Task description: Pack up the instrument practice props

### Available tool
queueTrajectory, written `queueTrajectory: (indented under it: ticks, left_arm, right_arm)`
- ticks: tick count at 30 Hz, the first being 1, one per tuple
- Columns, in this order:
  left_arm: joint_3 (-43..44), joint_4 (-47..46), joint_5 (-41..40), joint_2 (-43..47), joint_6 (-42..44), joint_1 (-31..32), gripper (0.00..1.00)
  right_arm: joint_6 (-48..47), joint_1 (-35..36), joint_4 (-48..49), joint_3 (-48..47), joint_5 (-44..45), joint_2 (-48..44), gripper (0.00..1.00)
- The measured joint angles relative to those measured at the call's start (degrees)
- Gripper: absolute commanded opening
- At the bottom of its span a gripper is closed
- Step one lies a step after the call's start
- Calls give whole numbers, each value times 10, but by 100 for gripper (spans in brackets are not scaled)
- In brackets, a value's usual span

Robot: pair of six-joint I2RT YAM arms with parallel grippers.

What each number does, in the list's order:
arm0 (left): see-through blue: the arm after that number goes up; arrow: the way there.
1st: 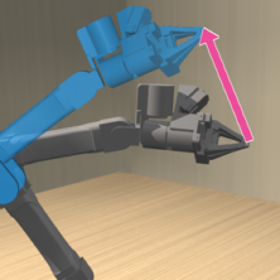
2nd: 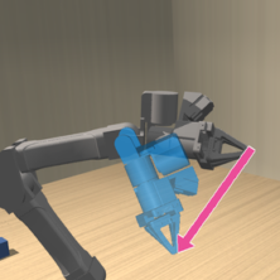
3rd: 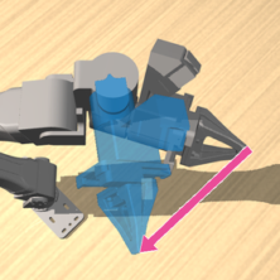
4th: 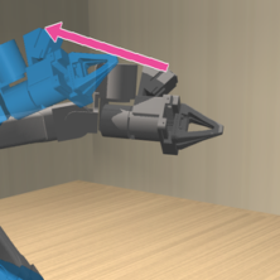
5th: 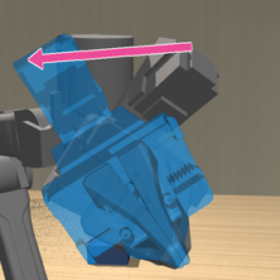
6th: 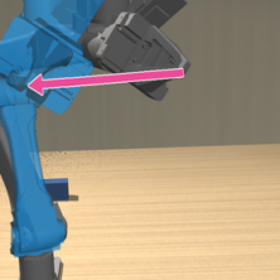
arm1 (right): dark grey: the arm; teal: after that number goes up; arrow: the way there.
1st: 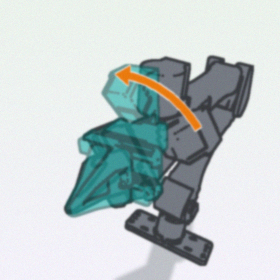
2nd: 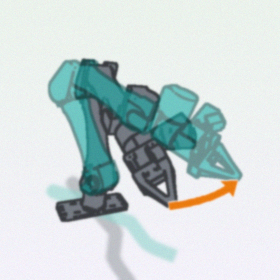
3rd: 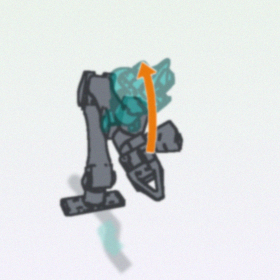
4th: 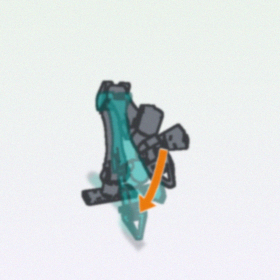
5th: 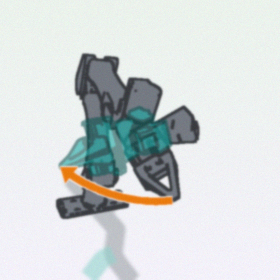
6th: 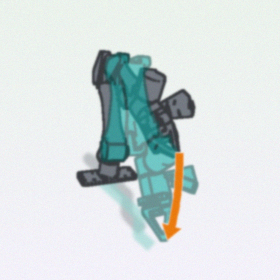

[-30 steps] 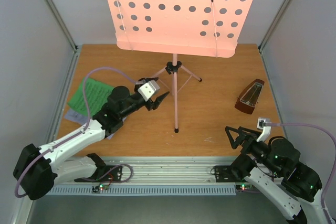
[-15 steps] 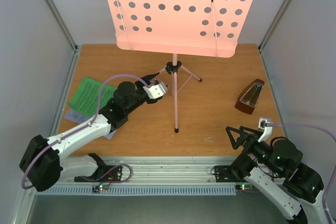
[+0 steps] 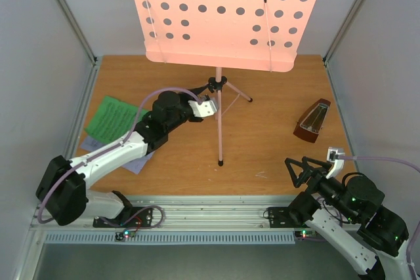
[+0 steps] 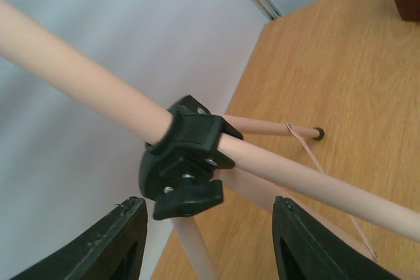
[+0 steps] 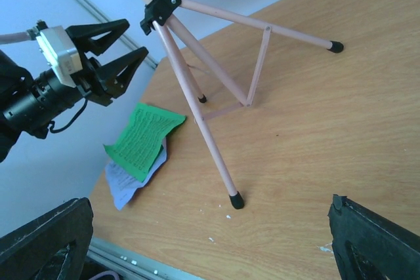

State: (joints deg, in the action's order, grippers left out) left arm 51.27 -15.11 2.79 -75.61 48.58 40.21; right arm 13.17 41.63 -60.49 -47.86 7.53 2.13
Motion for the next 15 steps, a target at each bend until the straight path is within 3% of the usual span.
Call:
queueTrajectory:
  ticks: [15]
  left_arm:
    - [32, 17, -23, -40, 35, 0, 39]
  right_arm:
    - [-4, 0, -5, -5, 0, 0, 99]
